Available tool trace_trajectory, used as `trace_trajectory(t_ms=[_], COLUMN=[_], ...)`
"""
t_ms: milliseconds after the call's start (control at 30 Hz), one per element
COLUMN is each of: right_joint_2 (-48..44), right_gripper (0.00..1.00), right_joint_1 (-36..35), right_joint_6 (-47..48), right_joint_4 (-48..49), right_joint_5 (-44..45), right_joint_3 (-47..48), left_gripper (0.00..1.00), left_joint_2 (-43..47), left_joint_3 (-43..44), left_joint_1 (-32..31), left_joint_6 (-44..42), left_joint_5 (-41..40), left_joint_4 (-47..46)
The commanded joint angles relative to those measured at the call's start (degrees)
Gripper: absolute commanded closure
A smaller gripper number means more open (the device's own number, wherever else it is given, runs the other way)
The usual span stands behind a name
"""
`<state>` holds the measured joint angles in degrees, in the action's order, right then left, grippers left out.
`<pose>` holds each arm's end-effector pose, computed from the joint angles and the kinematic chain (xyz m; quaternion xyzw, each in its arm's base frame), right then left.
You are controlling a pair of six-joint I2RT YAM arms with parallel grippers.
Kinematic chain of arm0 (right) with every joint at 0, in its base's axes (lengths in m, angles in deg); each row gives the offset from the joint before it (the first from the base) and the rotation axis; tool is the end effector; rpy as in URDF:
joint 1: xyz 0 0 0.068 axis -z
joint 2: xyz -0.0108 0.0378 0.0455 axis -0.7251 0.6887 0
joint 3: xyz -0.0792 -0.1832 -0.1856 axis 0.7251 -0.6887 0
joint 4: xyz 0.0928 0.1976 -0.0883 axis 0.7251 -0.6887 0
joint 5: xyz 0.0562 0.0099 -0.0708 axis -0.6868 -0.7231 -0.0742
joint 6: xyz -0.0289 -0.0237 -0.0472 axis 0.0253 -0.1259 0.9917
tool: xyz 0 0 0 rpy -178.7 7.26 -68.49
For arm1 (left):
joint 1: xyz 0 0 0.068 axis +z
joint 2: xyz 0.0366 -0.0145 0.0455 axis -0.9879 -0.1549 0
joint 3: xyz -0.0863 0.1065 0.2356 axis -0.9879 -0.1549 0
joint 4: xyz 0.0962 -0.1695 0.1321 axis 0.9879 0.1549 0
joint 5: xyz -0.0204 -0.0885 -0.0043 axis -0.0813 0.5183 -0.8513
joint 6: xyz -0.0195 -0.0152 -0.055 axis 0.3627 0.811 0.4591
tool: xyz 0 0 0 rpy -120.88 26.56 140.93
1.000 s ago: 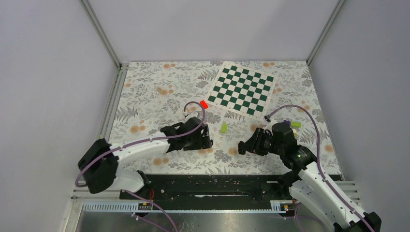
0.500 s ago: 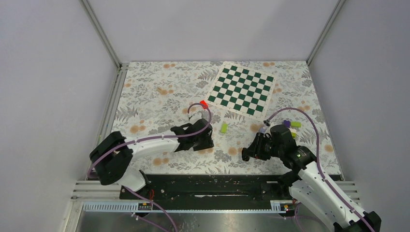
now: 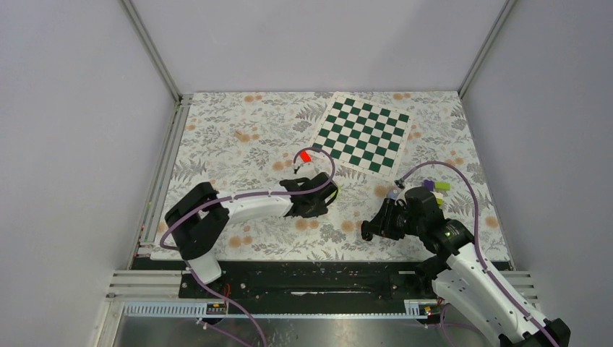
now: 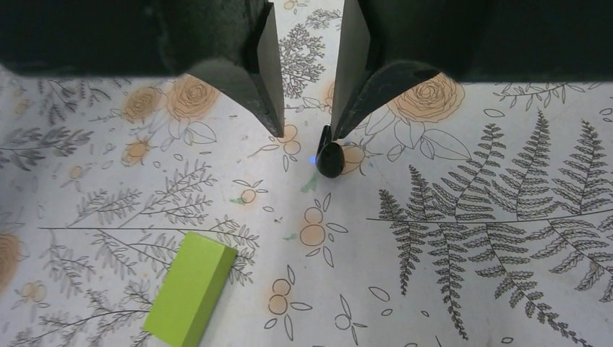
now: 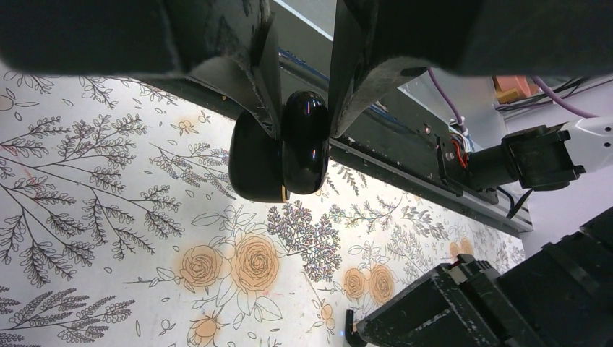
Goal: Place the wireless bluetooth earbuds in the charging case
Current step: Pick up the earbud from the center of the board.
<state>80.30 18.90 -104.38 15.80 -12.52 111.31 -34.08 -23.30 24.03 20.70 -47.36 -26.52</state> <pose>0.0989 0.0676 0.2249 0.0246 0.8929 0.3566 0.2737 0.1843 -0.2584 0.1895 -0.0949 0.9549 -0.1275 0.2509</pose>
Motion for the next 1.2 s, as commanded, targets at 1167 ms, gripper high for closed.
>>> trace_trajectory(t_ms=[1167], right_joint_2=[0.74], right_gripper=[1.0], right_joint_1=[0.24], right_joint_6=[-1.02], right_joint_4=[2.49], right_joint_5=[-1.74], right_joint_3=[1.36], left_gripper=[1.0], left_joint_2=[-3.74], left_joint_3=[6.29], left_joint_1=[-0.09], left_joint_6=[-5.63], left_joint_5=[-6.46], left_joint_4=[5.41])
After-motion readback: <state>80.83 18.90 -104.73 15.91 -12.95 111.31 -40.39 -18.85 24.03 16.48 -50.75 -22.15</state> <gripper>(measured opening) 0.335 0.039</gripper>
